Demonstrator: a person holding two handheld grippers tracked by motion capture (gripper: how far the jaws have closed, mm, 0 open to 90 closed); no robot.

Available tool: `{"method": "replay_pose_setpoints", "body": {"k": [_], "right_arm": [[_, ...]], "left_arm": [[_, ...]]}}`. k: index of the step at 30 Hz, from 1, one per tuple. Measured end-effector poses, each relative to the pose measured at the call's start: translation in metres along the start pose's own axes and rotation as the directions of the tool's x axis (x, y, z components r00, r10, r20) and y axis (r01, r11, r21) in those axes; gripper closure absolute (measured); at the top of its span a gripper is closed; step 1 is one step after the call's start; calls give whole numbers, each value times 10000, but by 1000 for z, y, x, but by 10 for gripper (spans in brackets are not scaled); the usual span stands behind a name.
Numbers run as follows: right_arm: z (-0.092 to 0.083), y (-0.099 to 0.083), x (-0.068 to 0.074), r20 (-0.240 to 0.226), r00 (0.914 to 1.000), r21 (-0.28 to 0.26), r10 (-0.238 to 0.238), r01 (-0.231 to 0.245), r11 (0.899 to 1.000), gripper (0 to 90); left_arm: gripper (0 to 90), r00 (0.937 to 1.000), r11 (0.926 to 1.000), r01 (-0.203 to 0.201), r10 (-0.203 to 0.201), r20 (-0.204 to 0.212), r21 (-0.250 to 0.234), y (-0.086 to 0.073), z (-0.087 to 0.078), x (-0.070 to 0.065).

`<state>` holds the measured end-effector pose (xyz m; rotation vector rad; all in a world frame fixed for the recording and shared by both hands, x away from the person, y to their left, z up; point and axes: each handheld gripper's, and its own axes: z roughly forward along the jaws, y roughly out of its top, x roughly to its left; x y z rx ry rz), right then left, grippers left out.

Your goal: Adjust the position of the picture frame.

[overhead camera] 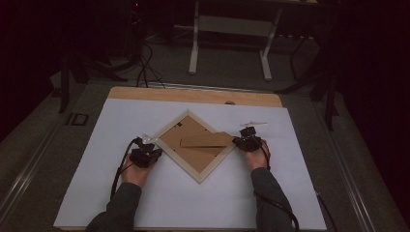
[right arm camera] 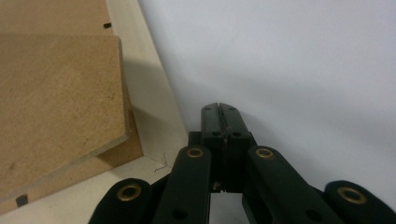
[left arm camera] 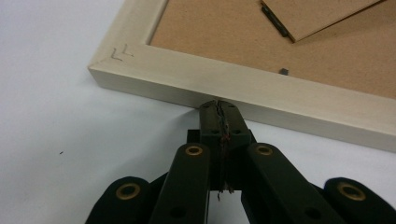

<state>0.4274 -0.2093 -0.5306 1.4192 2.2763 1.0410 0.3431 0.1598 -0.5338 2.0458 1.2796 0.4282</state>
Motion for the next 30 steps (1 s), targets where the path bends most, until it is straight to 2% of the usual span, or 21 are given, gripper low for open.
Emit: {"method": "replay_pose_setpoints", "body": {"k": [6, 17, 25, 30], "right_arm": [[-2, -4, -1, -312, 9994, -68, 178, -180, 9998, 899], [-8, -12, 3, -750, 9972, -36, -24, 22, 10000, 899], [-14, -20, 5, -1148, 9933, 13, -119, 122, 9999, 899], [-18, -23, 8, -1241, 9917, 149, -328, 349, 9993, 899]], "left_arm": [[900, 10000, 10000, 29, -29, 60, -32, 1, 1, -2], [900, 9998, 9999, 57, -55, 206, -86, 3, 5, -7], [900, 9987, 9998, 182, -179, 467, -65, 5, 7, -9], [900, 9984, 9998, 194, -191, 535, -48, 5, 8, -9]]}}
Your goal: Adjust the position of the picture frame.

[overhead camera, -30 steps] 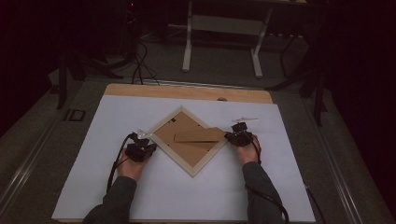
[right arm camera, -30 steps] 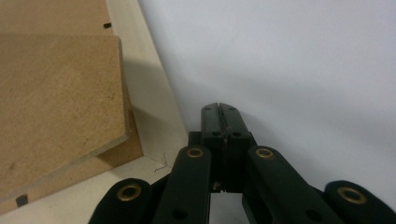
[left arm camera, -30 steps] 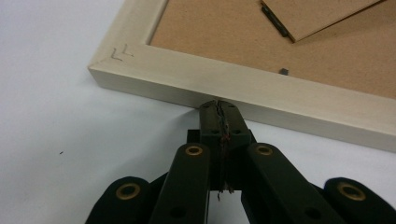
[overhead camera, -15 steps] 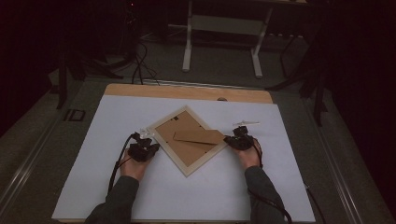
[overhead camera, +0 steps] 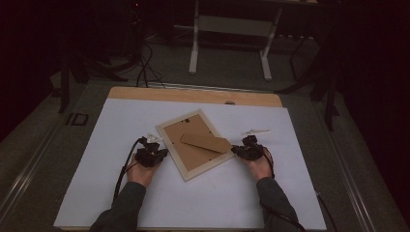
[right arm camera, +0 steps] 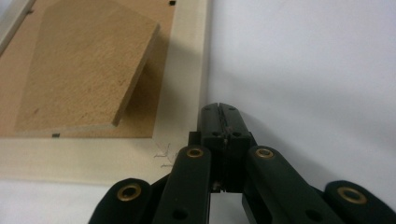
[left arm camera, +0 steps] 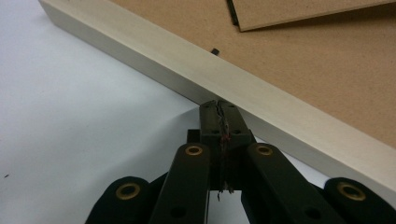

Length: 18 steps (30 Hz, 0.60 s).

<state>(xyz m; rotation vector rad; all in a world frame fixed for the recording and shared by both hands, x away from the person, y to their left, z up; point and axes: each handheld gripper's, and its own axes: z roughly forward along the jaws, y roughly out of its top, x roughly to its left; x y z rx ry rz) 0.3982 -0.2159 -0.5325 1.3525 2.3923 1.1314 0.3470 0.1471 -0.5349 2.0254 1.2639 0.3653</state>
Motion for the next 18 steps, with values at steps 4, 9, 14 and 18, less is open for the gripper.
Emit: {"method": "replay_pose_setpoints", "body": {"k": [4, 9, 14, 18], "right_arm": [[-2, -3, 4, -71, 9998, 55, -199, 200, 9998, 899], [-5, -8, 9, -204, 9992, 84, -343, 344, 9994, 899], [-9, -12, 13, -314, 9984, 182, -465, 471, 9987, 899], [-12, -16, 17, -423, 9974, 250, -591, 602, 9979, 900]], "left_arm": [[900, 10000, 10000, -7, 7, 58, 10, 1, 1, -1], [900, 9999, 10000, -10, 9, 115, 55, 2, 2, -2], [900, 9999, 10000, 1, -2, 156, 54, 1, 2, -3], [900, 9998, 10000, 9, -11, 215, 75, 2, 2, -2]]}}
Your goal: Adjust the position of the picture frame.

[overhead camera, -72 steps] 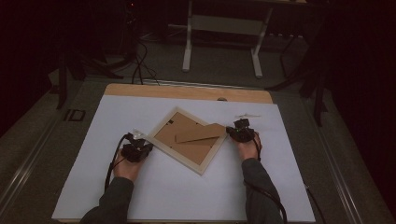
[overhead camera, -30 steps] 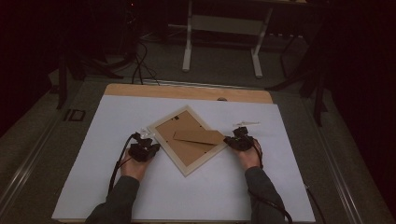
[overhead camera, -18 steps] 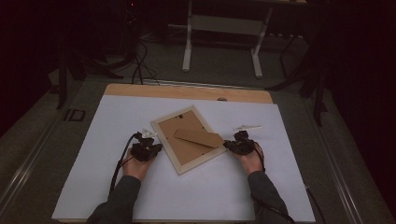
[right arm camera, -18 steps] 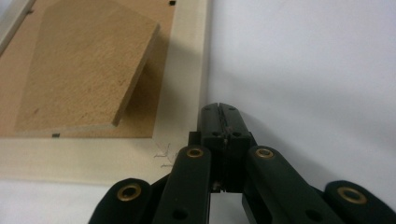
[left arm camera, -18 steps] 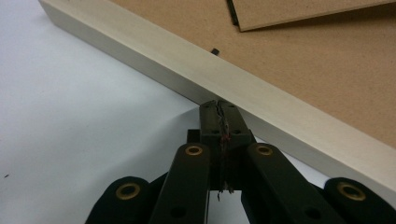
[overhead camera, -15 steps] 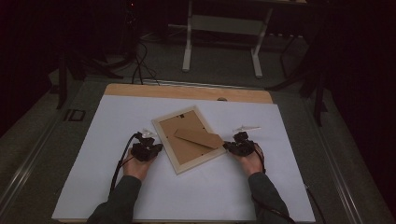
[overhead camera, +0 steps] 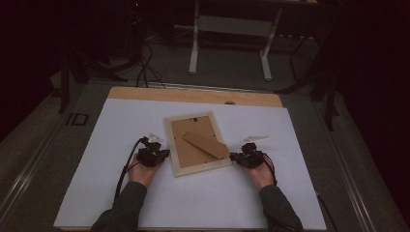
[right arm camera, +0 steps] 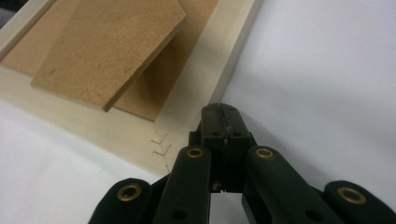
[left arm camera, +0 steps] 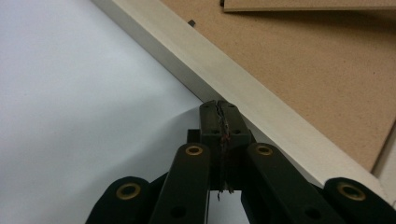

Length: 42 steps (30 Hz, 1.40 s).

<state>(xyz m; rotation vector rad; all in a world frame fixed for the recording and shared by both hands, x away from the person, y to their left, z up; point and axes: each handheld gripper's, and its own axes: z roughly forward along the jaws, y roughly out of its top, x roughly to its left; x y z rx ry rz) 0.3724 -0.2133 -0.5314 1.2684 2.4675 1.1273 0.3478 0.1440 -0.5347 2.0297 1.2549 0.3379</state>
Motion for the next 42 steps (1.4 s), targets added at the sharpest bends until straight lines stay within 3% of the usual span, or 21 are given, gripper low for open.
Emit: {"method": "replay_pose_setpoints", "body": {"k": [10, 14, 16, 19, 22, 25, 27, 32, 38, 42], "right_arm": [[-9, -11, 10, -196, 9989, 135, -420, 423, 9990, 900], [-12, -17, 16, -246, 9984, 101, -517, 520, 9986, 900], [-14, -20, 19, -314, 9973, 106, -670, 673, 9977, 900], [-16, -23, 22, -371, 9965, 94, -745, 749, 9971, 900], [-17, -27, 25, -493, 9953, 59, -835, 839, 9965, 900], [-18, -30, 28, -623, 9943, 8, -861, 863, 9963, 900], [-19, -32, 30, -697, 9937, 1, -878, 880, 9961, 900], [-20, -35, 40, -884, 9885, 144, -1224, 1241, 9922, 900], [-19, -35, 51, -1156, 9788, 292, -1693, 1737, 9844, 899], [-15, -34, 58, -1378, 9720, 290, -1906, 1963, 9801, 899]], "left_arm": [[900, 9998, 9999, -104, 104, 140, 4, 0, 0, -2], [900, 9986, 9991, -128, 148, 510, -396, 2, -5, -2], [900, 9983, 9988, -390, 403, 414, -308, 4, -6, -4], [900, 9980, 9989, -383, 397, 501, -281, 5, -6, -2], [900, 9981, 9986, -519, 523, 324, -127, 3, -4, -2], [900, 9985, 9989, -448, 444, 332, 118, 0, -2, 1], [900, 9979, 9996, -275, 275, 584, 7, -4, -3, 4], [900, 9957, 9994, -312, 323, 874, -134, -10, -7, 10], [900, 9963, 9983, -584, 585, 632, -47, -14, -14, 12], [900, 9974, 9988, -486, 490, 520, -90, -21, -25, 14]]}}
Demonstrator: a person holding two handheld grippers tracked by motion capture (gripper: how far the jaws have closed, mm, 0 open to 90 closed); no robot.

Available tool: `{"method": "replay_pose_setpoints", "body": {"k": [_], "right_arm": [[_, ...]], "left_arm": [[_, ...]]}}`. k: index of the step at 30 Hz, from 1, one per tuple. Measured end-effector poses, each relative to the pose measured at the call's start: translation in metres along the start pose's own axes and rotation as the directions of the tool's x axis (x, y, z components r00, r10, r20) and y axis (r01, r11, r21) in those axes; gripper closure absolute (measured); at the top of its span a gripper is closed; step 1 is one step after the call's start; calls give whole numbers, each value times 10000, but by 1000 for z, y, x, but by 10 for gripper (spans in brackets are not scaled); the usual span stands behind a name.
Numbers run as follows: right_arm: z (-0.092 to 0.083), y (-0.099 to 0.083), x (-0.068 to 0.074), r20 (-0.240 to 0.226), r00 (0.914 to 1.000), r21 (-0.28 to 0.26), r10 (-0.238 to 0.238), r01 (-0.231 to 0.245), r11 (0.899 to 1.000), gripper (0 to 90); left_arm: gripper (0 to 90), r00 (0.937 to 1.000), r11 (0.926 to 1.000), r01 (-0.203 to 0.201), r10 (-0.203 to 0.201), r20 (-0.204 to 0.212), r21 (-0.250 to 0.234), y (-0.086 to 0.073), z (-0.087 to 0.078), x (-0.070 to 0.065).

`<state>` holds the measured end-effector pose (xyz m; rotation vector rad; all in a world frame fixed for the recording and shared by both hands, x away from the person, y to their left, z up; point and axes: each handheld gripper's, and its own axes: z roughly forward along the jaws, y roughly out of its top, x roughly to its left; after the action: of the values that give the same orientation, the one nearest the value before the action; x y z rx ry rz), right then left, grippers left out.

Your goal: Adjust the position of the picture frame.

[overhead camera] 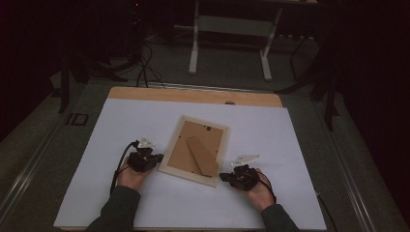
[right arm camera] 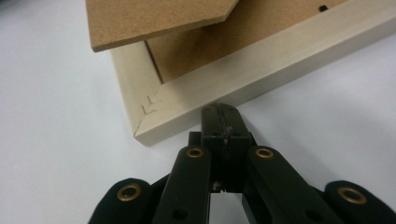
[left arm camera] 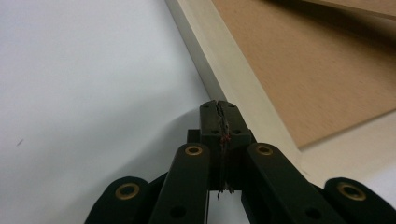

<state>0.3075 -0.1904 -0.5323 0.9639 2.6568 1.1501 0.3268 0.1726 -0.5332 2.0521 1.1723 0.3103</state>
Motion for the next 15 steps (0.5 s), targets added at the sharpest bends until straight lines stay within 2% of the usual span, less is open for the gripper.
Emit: {"method": "replay_pose_setpoints", "body": {"k": [7, 12, 15], "right_arm": [[8, 6, 11, -259, 9986, 112, -456, 459, 9989, 898], [12, 10, 12, -255, 9986, 113, -468, 471, 9988, 898], [14, 12, 15, -302, 9980, 149, -558, 563, 9983, 898]], "left_arm": [[900, 9993, 9991, 285, -292, -217, -301, -13, -21, 3], [900, 9982, 9976, 520, -533, -260, -466, -21, -32, 5], [900, 9987, 9983, 436, -445, -229, -384, -25, -36, 3]]}}
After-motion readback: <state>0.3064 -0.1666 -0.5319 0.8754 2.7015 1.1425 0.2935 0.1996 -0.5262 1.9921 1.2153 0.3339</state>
